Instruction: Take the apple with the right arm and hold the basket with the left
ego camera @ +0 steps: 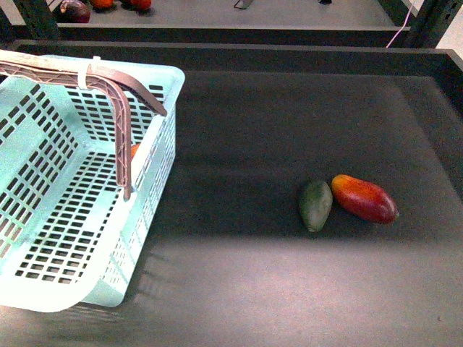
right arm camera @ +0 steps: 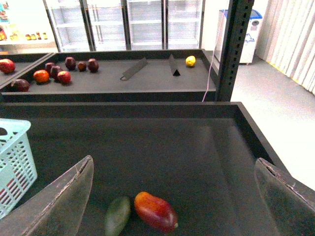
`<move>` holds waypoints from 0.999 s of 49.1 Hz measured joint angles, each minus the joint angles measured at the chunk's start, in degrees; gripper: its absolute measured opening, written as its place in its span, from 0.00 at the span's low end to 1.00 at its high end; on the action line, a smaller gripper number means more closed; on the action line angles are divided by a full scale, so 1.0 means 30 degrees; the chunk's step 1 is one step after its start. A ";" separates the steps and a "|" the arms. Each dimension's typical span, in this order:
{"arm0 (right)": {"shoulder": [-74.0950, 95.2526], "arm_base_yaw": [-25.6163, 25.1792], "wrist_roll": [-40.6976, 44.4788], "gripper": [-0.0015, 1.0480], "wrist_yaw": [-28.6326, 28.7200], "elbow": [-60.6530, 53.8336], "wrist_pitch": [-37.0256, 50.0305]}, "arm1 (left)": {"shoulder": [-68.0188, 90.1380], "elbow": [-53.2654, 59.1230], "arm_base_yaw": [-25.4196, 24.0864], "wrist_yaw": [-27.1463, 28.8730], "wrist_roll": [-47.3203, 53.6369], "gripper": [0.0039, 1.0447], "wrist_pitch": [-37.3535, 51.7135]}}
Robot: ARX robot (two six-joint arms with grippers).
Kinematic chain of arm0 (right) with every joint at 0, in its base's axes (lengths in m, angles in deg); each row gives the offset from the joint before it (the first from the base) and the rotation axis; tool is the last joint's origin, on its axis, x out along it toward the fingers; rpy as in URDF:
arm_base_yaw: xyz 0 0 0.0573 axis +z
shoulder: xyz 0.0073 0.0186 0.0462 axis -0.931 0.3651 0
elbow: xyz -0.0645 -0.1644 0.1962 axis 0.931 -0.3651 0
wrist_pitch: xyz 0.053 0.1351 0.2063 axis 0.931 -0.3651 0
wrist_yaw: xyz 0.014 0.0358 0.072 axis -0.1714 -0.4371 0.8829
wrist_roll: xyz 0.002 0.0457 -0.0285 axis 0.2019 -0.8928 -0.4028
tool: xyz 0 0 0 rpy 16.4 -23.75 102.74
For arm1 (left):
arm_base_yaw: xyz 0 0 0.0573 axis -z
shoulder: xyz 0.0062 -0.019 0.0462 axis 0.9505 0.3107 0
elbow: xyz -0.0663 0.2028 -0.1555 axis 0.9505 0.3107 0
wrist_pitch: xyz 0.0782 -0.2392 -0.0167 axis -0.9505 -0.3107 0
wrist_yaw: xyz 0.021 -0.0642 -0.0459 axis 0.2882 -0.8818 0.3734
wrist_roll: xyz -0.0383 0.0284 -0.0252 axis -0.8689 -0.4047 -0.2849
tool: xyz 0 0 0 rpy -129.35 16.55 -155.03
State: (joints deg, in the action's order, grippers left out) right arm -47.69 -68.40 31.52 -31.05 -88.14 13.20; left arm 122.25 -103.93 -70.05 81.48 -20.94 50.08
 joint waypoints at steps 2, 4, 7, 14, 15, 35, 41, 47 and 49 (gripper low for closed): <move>0.0000 0.0000 0.0000 0.92 0.0000 0.0000 0.0000 | -0.0095 0.0000 0.0007 0.0000 0.0080 0.93 0.0007; 0.0000 0.0000 0.0000 0.92 0.0000 0.0000 0.0000 | -0.0036 0.1260 -0.0255 -0.1450 0.2987 0.87 0.3548; -0.0007 0.0000 0.0000 0.92 0.0000 0.0000 0.0000 | -0.0044 0.4167 -0.0459 -0.2878 0.9260 0.75 1.0520; -0.0015 0.0000 0.0000 0.92 0.0000 0.0000 0.0000 | -0.1129 0.7606 -0.0517 -0.3126 1.9577 0.55 1.7464; -0.0015 0.0000 0.0000 0.92 0.0000 0.0000 0.0000 | -0.1457 0.7934 -0.0525 -0.3126 2.0575 0.51 1.7966; -0.0015 0.0000 0.0000 0.92 0.0000 0.0000 0.0000 | -0.6477 1.2772 -0.0568 -0.3126 2.7321 0.03 1.8294; -0.0015 0.0000 0.0000 0.92 0.0000 0.0000 0.0000 | -0.8451 1.3981 -0.0568 -0.3126 2.7416 0.03 1.7435; -0.0015 0.0000 0.0000 0.92 0.0000 0.0000 0.0000 | -0.9639 1.4987 -0.0568 -0.3126 2.7460 0.03 1.7500; -0.0015 0.0000 0.0000 0.92 0.0000 0.0000 0.0000 | -0.9836 1.5365 -0.0568 -0.3126 2.7460 0.03 1.7631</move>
State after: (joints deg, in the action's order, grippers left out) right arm -47.73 -68.40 31.52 -31.05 -88.14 13.20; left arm 92.74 -57.83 -71.76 72.10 61.44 102.97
